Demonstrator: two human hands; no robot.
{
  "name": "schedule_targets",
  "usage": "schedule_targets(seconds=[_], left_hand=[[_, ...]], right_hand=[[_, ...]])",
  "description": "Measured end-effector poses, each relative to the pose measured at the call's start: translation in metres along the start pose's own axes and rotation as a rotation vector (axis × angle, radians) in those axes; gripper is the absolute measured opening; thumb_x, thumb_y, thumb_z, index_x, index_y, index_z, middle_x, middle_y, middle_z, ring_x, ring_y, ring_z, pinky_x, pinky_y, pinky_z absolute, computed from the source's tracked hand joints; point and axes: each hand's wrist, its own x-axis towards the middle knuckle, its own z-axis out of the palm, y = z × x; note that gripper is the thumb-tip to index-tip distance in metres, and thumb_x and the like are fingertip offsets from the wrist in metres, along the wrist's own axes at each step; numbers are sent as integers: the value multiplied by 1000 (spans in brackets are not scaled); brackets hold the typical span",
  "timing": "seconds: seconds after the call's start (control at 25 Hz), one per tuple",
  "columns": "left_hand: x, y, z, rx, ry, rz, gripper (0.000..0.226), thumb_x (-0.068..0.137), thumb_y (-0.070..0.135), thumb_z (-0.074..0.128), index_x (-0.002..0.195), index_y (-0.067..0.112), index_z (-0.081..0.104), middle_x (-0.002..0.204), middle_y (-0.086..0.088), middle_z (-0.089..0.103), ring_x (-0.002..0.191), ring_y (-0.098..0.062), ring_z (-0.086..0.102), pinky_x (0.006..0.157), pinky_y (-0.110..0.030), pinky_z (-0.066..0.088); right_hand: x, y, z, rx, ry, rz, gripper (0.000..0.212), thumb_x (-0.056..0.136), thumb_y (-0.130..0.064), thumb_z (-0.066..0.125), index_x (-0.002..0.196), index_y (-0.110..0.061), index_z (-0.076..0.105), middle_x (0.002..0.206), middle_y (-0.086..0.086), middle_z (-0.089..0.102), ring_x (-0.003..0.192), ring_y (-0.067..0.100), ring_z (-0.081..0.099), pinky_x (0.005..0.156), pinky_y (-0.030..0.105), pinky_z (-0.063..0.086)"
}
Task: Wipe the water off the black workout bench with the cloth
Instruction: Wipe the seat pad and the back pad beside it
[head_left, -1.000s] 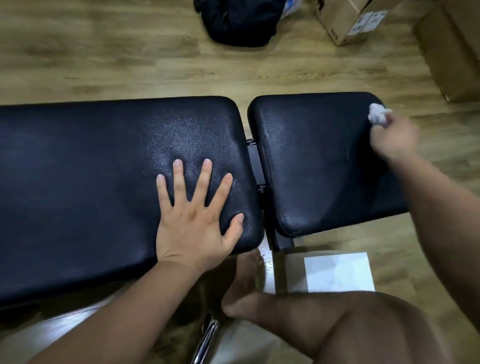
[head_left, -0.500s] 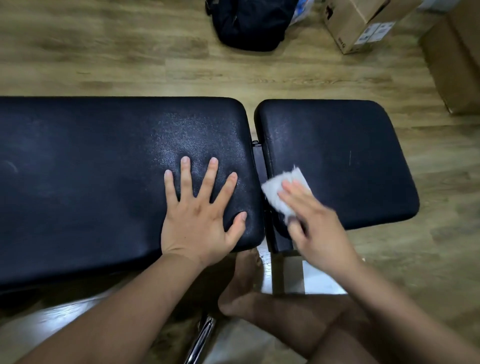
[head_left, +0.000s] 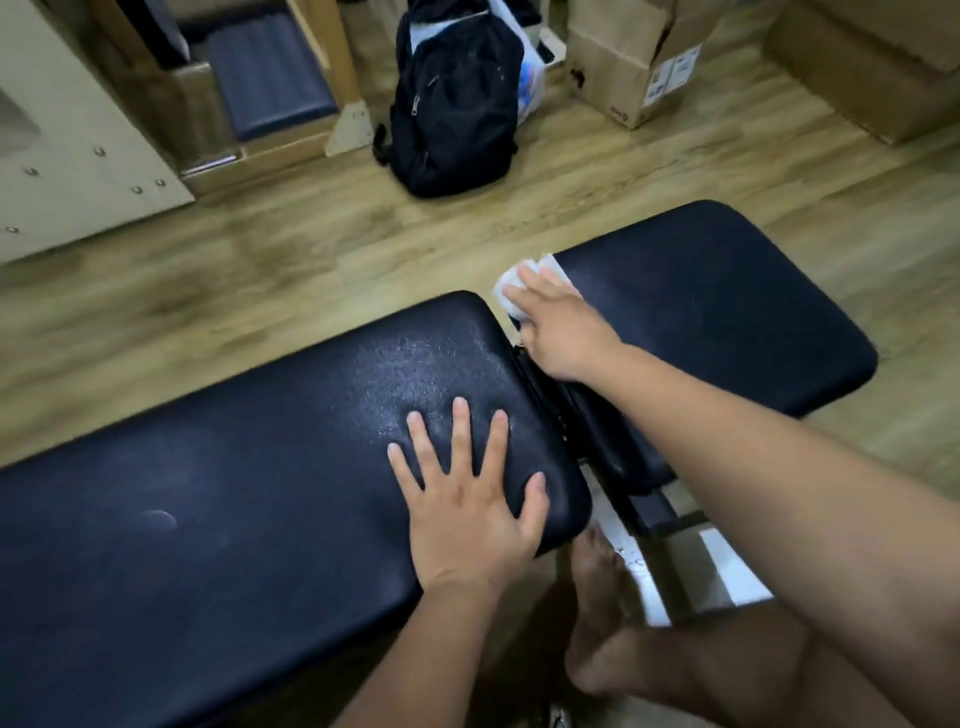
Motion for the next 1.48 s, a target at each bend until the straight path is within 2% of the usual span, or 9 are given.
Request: schedule_targets(seconds=[0.16, 0.28, 0.56, 0.84, 1.0, 1.12, 1.24, 1.36, 1.48], left_hand=[[2, 0, 2, -18, 12, 5, 70, 87, 65, 36, 149, 33, 38, 162, -5, 24, 148, -46, 8, 115, -66, 10], [1, 0, 6, -26, 18, 1, 70, 86, 65, 38, 149, 33, 38, 162, -5, 23, 148, -46, 8, 115, -66, 11], [2, -1, 5, 1, -10, -3, 70, 88, 66, 33, 150, 34, 36, 163, -4, 22, 149, -45, 6, 116, -66, 10], [0, -1, 1, 21, -24, -1, 70, 89, 68, 26, 152, 36, 29, 164, -2, 16, 149, -44, 1, 117, -64, 6], [0, -1, 2, 13, -16, -14, 72, 90, 69, 21, 154, 37, 22, 165, -2, 12, 149, -44, -2, 117, -64, 2], [0, -1, 2, 17, -5, -10, 72, 89, 69, 21, 154, 36, 23, 165, -4, 14, 148, -46, 1, 117, -65, 3], [0, -3, 3, 18, -4, -7, 73, 90, 69, 20, 154, 36, 22, 165, -4, 13, 148, -47, 0, 116, -65, 3], [-2, -1, 0, 26, -11, -9, 73, 90, 69, 18, 155, 36, 20, 165, -4, 11, 148, -47, -2, 116, -65, 2], [-1, -1, -1, 29, -15, -8, 73, 90, 70, 11, 155, 37, 13, 166, -3, 3, 148, -46, -6, 116, -64, -1]], right_hand=[[-130, 17, 6, 78, 84, -61, 48, 88, -11, 52, 136, -17, 52, 154, 3, 37, 143, 26, 29, 116, 27, 22], [-199, 35, 4, 27, -14, -64, 47, 96, -35, 37, 139, -19, 50, 154, 1, 36, 143, 19, 29, 118, 24, 16], [-89, 27, 0, -26, -22, 151, 60, 97, -35, 40, 153, -21, 22, 163, -1, 7, 150, 17, -1, 120, 29, 1], [-28, 45, -19, -79, -131, 185, 66, 96, -47, 29, 154, -27, 7, 163, -4, -4, 150, 19, -7, 120, 41, 0], [-48, 144, -50, -199, -34, 504, 61, 81, -43, 35, 139, -25, 28, 155, 10, 24, 144, 33, 19, 113, 60, 10], [-90, 193, -82, -93, -15, 826, 53, 76, -49, 29, 118, -19, 42, 126, 24, 53, 112, 42, 51, 101, 53, 33], [-121, 169, -58, -98, 144, 790, 54, 84, -41, 28, 126, -11, 45, 132, 24, 53, 113, 43, 52, 97, 48, 40], [-154, 101, -19, -203, 92, 673, 73, 83, -36, 15, 148, -6, 28, 157, 16, 26, 141, 35, 28, 117, 55, 11], [-188, 24, 15, -288, 33, 372, 74, 83, -38, 16, 148, -10, 34, 157, 12, 29, 144, 32, 28, 116, 57, 3]])
